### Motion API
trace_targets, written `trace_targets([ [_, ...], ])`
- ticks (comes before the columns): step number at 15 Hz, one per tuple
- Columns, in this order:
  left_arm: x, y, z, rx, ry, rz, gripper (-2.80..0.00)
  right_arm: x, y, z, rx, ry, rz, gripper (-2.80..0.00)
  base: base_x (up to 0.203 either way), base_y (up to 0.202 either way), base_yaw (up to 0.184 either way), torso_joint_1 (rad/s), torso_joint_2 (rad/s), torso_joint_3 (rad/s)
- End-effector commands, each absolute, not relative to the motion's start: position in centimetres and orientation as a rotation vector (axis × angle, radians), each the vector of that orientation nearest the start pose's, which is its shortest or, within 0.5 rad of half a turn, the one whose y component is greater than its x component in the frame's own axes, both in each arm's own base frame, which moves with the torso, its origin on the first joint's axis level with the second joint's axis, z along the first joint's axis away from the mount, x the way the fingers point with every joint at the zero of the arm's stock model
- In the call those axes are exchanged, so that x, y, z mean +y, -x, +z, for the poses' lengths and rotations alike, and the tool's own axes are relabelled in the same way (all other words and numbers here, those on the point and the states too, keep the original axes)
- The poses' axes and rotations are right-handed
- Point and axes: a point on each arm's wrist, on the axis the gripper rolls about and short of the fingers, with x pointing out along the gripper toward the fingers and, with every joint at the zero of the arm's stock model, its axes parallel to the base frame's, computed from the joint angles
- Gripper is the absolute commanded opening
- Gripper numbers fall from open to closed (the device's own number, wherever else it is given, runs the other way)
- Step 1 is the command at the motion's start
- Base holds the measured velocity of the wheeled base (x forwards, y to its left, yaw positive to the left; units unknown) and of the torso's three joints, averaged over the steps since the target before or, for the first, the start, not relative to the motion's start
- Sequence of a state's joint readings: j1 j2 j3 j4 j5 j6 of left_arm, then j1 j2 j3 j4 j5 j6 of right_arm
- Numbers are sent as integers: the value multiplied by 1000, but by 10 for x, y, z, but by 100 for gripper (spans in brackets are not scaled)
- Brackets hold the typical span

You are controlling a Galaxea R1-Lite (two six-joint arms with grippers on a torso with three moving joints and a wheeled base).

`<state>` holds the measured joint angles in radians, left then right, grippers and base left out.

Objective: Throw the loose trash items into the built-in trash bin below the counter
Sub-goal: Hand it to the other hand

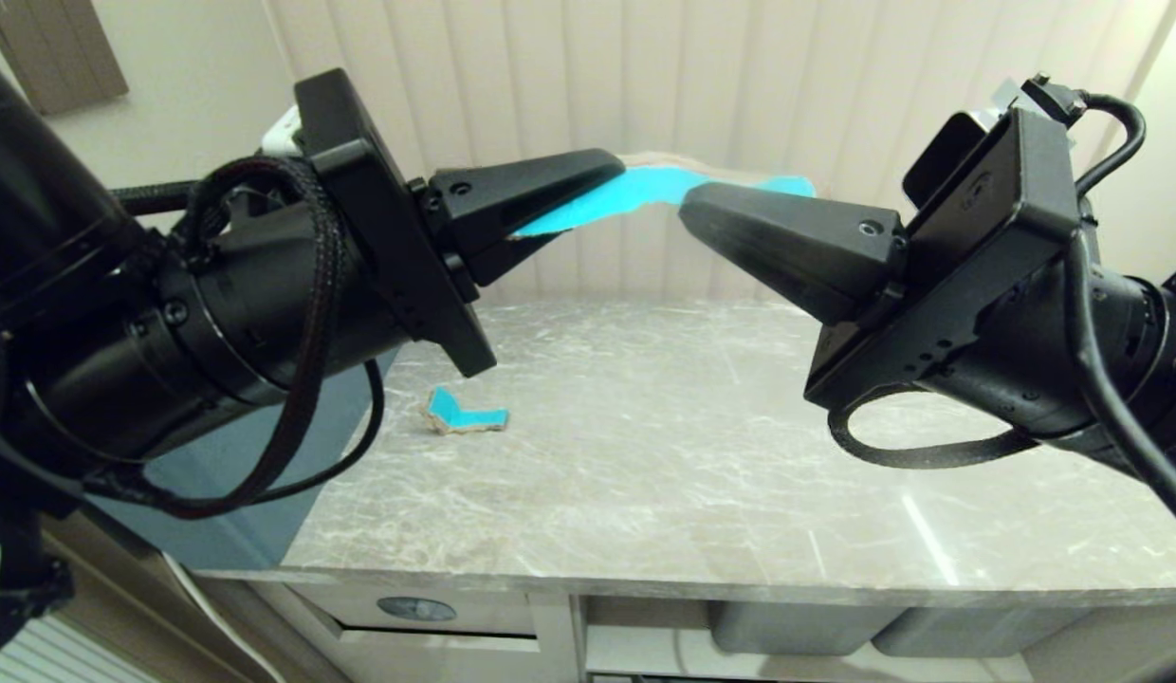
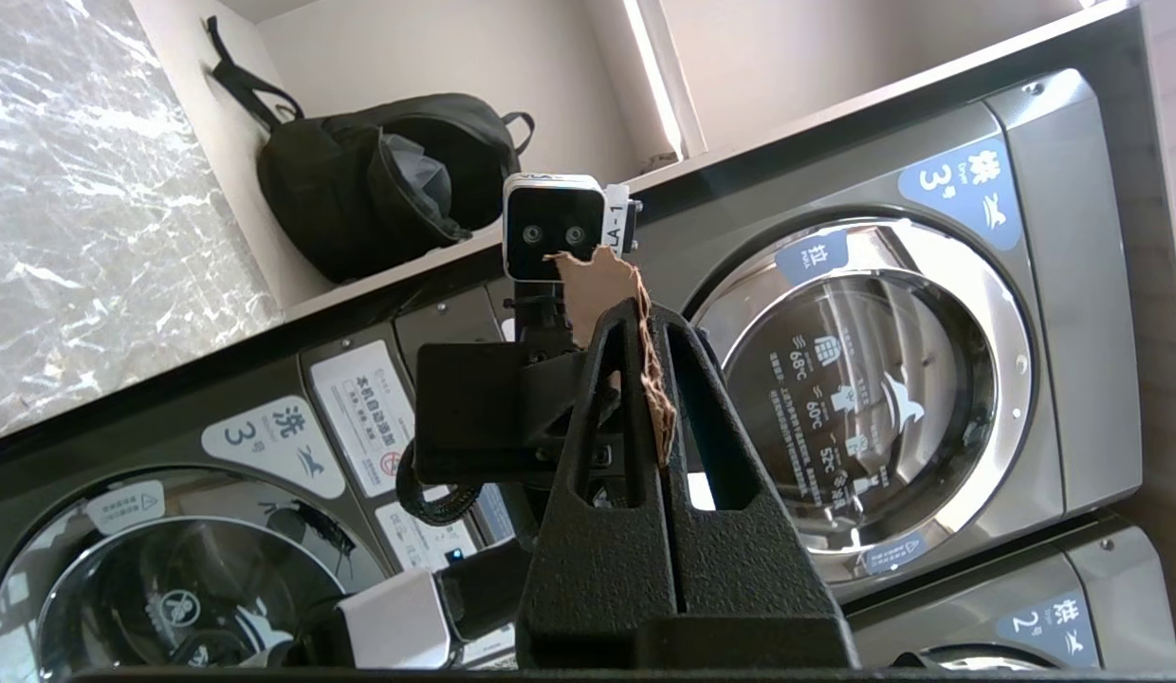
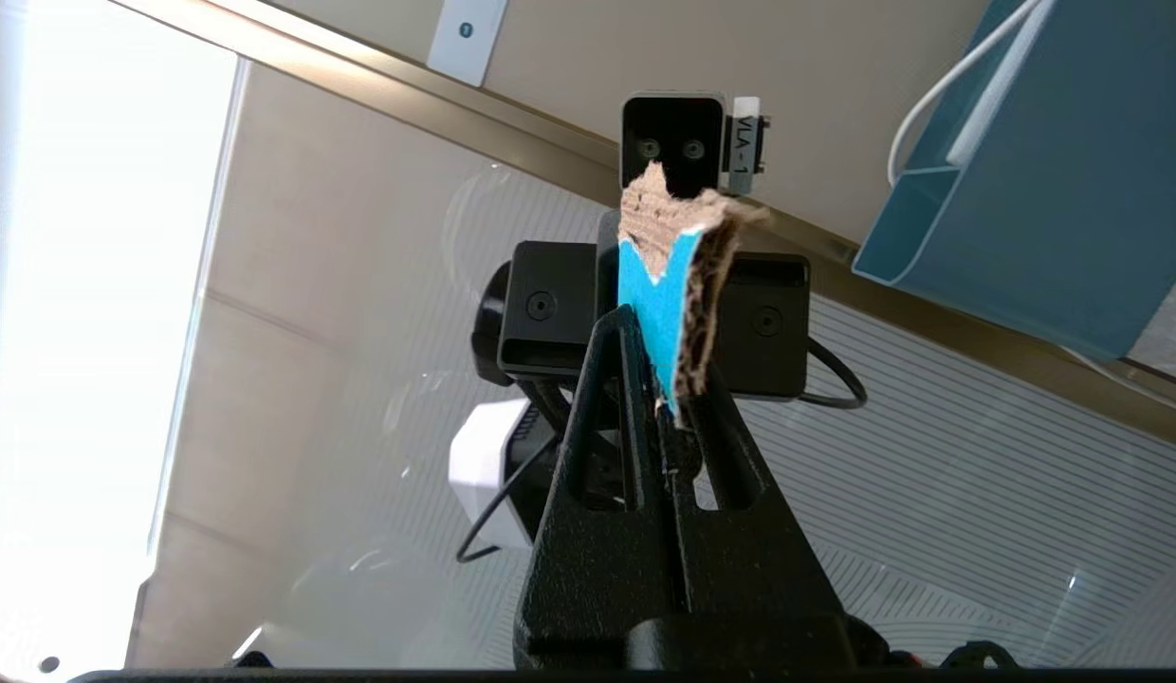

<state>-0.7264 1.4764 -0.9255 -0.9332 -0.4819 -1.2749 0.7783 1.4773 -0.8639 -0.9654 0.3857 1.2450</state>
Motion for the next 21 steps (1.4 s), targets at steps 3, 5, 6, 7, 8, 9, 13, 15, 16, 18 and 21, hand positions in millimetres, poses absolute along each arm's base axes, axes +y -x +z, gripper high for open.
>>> trace_targets([
  [3,-176,-183,309,414,1145,-1284,-280,181,-171,291,408,-1151,1225,0,0,0,0,0,0,0],
  [5,-177,-184,305,425,1142,-1274,-280,177,-167,293,399,-1151,1227,0,0,0,0,0,0,0],
  [6,-177,-184,299,430,1127,-1263,-280,174,-165,295,389,-1152,1230,0,0,0,0,0,0,0],
  [7,-177,-185,293,415,1074,-1252,-280,170,-163,295,380,-1153,1225,0,0,0,0,0,0,0],
  [8,-180,-190,284,408,1025,-1232,-280,164,-163,295,364,-1154,1212,0,0,0,0,0,0,0],
  [9,-180,-197,279,394,995,-1206,-280,156,-165,296,338,-1155,1189,0,0,0,0,0,0,0],
  [13,-173,-212,268,314,843,-1126,-280,100,-183,291,155,-1106,955,0,0,0,0,0,0,0],
  [15,-169,-213,266,302,744,-1098,-280,60,-179,279,38,-1003,774,0,0,0,0,0,0,0],
  [16,-166,-213,268,276,708,-1083,-280,40,-166,271,-8,-960,681,0,0,0,0,0,0,0],
  [18,-163,-210,270,272,709,-1050,-280,17,-127,258,-73,-903,556,0,0,0,0,0,0,0],
  [21,-162,-208,277,252,708,-1055,-280,5,-67,217,-56,-611,304,0,0,0,0,0,0,0],
])
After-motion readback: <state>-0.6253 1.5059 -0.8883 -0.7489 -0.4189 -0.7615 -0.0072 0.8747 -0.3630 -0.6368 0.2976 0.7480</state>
